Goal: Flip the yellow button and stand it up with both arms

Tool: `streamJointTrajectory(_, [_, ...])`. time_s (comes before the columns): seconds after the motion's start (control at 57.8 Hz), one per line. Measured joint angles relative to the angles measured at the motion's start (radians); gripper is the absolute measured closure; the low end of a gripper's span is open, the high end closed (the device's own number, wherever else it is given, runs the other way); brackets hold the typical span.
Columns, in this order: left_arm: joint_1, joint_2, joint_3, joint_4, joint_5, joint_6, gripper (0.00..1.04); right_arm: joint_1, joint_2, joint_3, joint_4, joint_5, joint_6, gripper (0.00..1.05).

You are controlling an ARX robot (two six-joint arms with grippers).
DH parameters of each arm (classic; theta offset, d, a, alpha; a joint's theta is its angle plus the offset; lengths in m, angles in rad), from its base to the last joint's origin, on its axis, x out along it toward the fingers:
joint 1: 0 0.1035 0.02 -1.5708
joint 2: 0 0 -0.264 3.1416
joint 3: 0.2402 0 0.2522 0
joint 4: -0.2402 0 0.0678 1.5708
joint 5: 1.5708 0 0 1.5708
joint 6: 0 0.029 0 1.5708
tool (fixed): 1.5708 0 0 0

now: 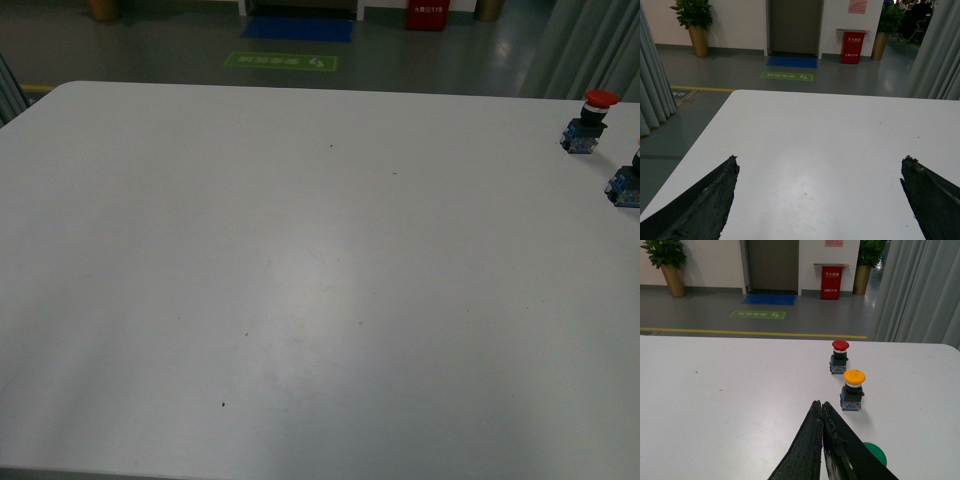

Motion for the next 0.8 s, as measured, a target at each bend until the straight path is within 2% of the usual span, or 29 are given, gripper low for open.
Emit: streamJointTrajectory(0.795, [0.000, 0.000, 0.000, 0.000, 0.000, 0.000, 0.07, 0.000, -0.580, -0.088, -0.476, 0.000, 0.000, 1.01])
